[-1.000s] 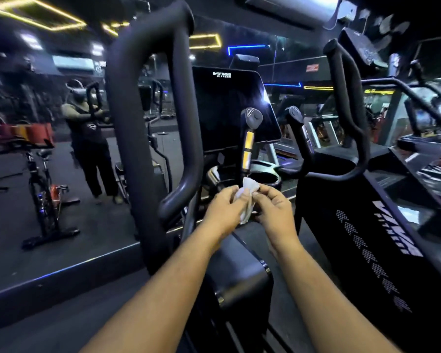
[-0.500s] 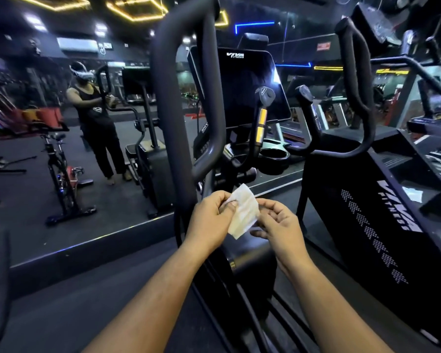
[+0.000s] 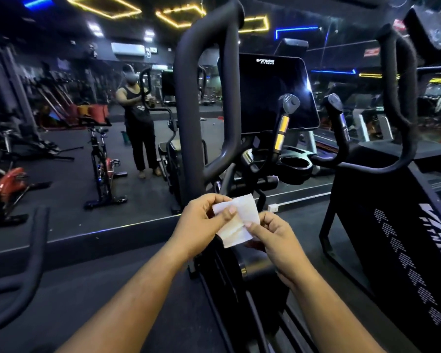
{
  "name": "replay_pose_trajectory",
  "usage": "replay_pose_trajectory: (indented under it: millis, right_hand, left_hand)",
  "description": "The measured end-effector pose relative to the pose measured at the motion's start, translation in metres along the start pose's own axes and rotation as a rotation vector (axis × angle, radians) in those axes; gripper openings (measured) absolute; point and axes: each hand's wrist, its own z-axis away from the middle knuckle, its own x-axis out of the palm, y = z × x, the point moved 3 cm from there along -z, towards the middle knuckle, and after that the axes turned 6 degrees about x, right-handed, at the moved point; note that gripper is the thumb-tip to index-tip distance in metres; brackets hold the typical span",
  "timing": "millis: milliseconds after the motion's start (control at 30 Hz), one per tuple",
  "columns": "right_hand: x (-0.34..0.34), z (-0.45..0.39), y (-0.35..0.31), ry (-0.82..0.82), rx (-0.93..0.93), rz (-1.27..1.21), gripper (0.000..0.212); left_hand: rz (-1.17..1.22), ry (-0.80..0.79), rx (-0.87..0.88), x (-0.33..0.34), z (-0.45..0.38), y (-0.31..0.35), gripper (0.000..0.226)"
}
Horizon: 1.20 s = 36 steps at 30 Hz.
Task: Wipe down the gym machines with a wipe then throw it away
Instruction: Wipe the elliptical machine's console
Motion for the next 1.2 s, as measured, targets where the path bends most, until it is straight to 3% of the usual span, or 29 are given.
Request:
replay_pose_trajectory:
  millis: [67,167,300,367,467,567,667,767,833,933,1067,1200]
  right_hand:
    - [0.004,-0.005,-0.011,-0.054,0.002,-0.059,0.014]
    - [0.011,-0.008,-0.032,-0.168,-0.033,-0.059,0.021]
    - [0.009,-0.028,-0.062,-0.213,-0.119,0.0,0.014]
    - [0.006,-0.041,-0.083,-0.203,-0.18,0.066,0.007]
    - [0.0,-0.071,-0.123,-0.092,-0.332,0.281,0.007]
    - [-0.002,-0.099,-0.179,0.106,-0.575,0.475,0.016]
    - [0.007,-0.1,-0.245,0.324,-0.91,0.501,0.028]
    - [0.025,-0.107,-0.277,0.418,-1.22,0.622,0.043]
    - [0.039,-0.127,-0.265,0.375,-1.326,0.943,0.049]
    - [0.043,-0.161,-0.214,0.204,-1.306,1.359,0.056]
    - [0.021,-0.163,-0.16,0.054,-1.382,1.384,0.051]
    - [0.011,-0.169,-0.177,0.045,-1.476,1.597,0.052]
  left_hand:
    - [0.041,-0.085,-0.035,0.001,0.001,0.008,0.019]
    - [0.028,-0.123,-0.006,-0.009,-0.003,0.022,0.024]
    - [-0.123,0.002,0.115,-0.037,-0.023,0.047,0.029]
    - [-0.258,0.085,0.256,-0.05,-0.035,0.066,0.028]
    - [-0.672,0.188,0.545,-0.065,-0.056,0.1,0.026]
    - [-1.033,0.254,0.678,-0.072,-0.082,0.119,0.044]
    - [-1.294,0.249,0.636,-0.072,-0.113,0.129,0.064]
    - [-1.496,0.224,0.43,-0.073,-0.139,0.133,0.08]
    - [-1.504,0.233,0.356,-0.073,-0.147,0.121,0.087]
    - [-1.421,0.33,0.45,-0.072,-0.147,0.099,0.094]
    - [-1.397,0.344,0.512,-0.072,-0.144,0.085,0.097]
    - [-1.379,0.373,0.533,-0.07,-0.145,0.085,0.095]
